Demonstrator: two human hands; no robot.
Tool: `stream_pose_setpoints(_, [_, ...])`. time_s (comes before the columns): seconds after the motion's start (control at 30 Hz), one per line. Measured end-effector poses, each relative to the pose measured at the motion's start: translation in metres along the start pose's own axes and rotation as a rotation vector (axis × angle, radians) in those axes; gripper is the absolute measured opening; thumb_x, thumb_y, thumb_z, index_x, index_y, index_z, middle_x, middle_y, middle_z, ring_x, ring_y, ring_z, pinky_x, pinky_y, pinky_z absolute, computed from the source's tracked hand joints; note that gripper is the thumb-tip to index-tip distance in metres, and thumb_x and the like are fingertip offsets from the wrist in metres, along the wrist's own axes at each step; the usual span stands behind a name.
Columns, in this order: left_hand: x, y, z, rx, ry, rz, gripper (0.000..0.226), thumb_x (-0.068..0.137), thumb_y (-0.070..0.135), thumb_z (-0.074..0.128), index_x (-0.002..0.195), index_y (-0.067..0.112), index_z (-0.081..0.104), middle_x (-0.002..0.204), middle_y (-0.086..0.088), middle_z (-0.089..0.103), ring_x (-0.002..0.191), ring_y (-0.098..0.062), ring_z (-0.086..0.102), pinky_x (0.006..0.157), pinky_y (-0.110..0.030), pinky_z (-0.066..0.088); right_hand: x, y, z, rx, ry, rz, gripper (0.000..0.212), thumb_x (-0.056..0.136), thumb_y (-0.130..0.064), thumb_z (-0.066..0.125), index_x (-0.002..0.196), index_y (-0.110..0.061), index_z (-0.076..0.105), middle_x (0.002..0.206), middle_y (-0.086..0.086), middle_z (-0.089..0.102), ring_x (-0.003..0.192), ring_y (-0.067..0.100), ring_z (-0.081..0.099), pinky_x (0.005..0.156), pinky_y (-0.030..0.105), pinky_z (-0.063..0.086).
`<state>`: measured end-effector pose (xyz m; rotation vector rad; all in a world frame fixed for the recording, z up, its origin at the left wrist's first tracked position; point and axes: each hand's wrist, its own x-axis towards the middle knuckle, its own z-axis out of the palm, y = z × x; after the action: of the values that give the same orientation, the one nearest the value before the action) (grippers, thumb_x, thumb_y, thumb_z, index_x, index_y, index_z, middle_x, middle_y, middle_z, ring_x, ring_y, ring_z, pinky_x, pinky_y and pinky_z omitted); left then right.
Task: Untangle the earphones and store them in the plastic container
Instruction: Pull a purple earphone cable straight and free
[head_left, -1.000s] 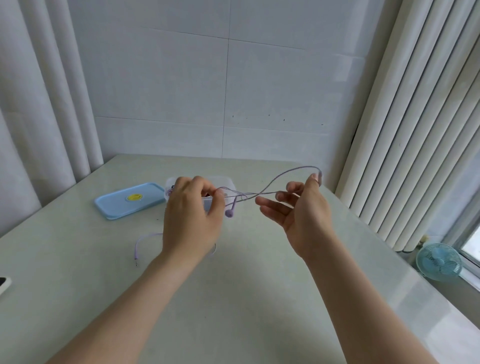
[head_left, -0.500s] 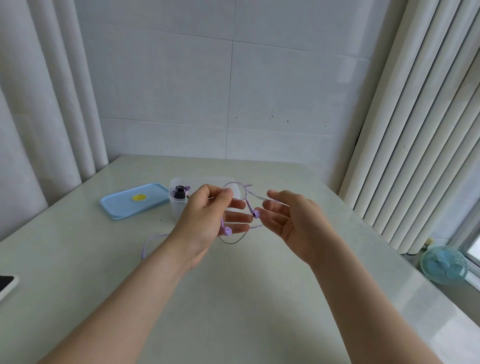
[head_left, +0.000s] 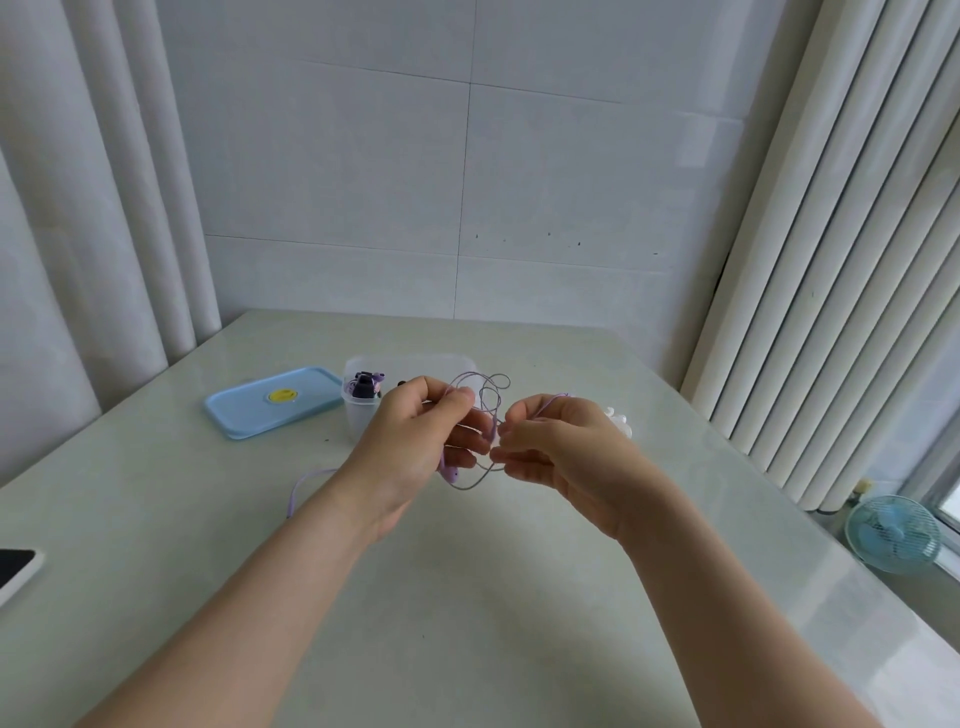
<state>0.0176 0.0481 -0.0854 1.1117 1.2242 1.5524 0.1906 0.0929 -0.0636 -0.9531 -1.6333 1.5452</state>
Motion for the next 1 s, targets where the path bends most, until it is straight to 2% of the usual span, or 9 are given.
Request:
stream_pose_setpoints(0.1, [-0.0015,0.0033,0.0002,-0.009,-0.019,-0.004,0.017,0.107,0.017,0.058,0.095,0.005,0.058,0.087,-0.013,0.076,0.064,-0.023,0.062,0.055,-0.033,0.043,0.0012,0.0012,0.0002,0.071,-0.001,0.017,0.020,0.093,0.015,0.058,0.087,-0.004,0.060,0.092,0.019,0.069,0.084,0.038,0.075,0.090,0.042,0.064])
stream_pose_setpoints(0.2, [-0.0016,0.0029,0.0009,-0.017,-0.031,-0.002,0.018,0.107,0.018,0.058,0.095,0.004,0.057,0.088,-0.014,0.076,0.062,-0.025,0.061,0.055,-0.034,0.042,0.0004,0.0016,-0.0006,0.113,-0.048,0.034,0.024,0.091,0.014,0.065,0.098,-0.006,0.055,0.093,0.019,0.071,0.086,0.039,0.075,0.092,0.044,0.063])
stream_pose_setpoints(0.37, [-0.0009,0.0023,0.0000,-0.034,-0.009,0.003,0.016,0.107,0.018,0.058,0.095,0.007,0.059,0.090,-0.012,0.077,0.064,-0.020,0.063,0.055,-0.033,0.043,-0.0044,-0.0025,-0.0024,0.089,-0.133,0.139,0.029,0.091,0.006,0.072,0.100,-0.012,0.052,0.095,0.023,0.075,0.100,0.045,0.076,0.078,0.039,0.062])
stream_pose_setpoints(0.5, [0.0008,0.0005,-0.0024,0.009,0.025,0.003,0.017,0.103,0.020,0.063,0.092,0.007,0.062,0.079,-0.010,0.071,0.060,-0.022,0.058,0.054,-0.034,0.042,-0.0067,-0.0037,-0.0015,0.154,-0.117,0.128,0.036,0.094,0.006,0.070,0.108,-0.015,0.044,0.094,0.024,0.074,0.095,0.049,0.076,0.069,0.037,0.063])
stream_pose_setpoints(0.63, [0.0008,0.0000,-0.0036,0.085,0.064,-0.021,0.021,0.098,0.022,0.070,0.095,0.002,0.066,0.066,-0.009,0.067,0.059,-0.022,0.056,0.057,-0.035,0.045,-0.0064,-0.0053,-0.0035,0.233,-0.071,0.083,0.036,0.095,0.007,0.066,0.111,-0.015,0.043,0.089,0.022,0.072,0.089,0.047,0.076,0.061,0.033,0.061])
stream_pose_setpoints(0.77, [-0.0016,0.0018,-0.0013,0.134,0.094,0.019,0.026,0.094,0.017,0.075,0.099,-0.005,0.062,0.068,-0.012,0.072,0.057,-0.021,0.057,0.060,-0.042,0.047,-0.0051,-0.0063,-0.0043,0.148,-0.088,0.094,0.031,0.094,0.003,0.066,0.113,-0.013,0.048,0.088,0.018,0.073,0.081,0.039,0.075,0.058,0.030,0.053])
stream_pose_setpoints(0.87, [-0.0045,0.0042,0.0007,0.162,0.117,0.052,0.020,0.092,0.011,0.075,0.096,-0.002,0.059,0.070,-0.013,0.073,0.056,-0.021,0.059,0.059,-0.044,0.050,-0.0036,-0.0067,-0.0046,0.104,-0.078,0.102,0.029,0.093,0.002,0.066,0.114,-0.014,0.053,0.087,0.016,0.073,0.074,0.032,0.071,0.059,0.030,0.047])
stream_pose_setpoints(1.0, [-0.0086,0.0054,0.0020,0.229,0.119,0.084,0.019,0.093,0.011,0.074,0.101,0.002,0.059,0.081,-0.008,0.079,0.070,-0.026,0.075,0.063,-0.051,0.058,-0.0018,-0.0066,-0.0052,0.102,-0.073,0.107,0.028,0.093,0.000,0.065,0.116,-0.013,0.056,0.086,0.015,0.070,0.067,0.028,0.065,0.059,0.031,0.043])
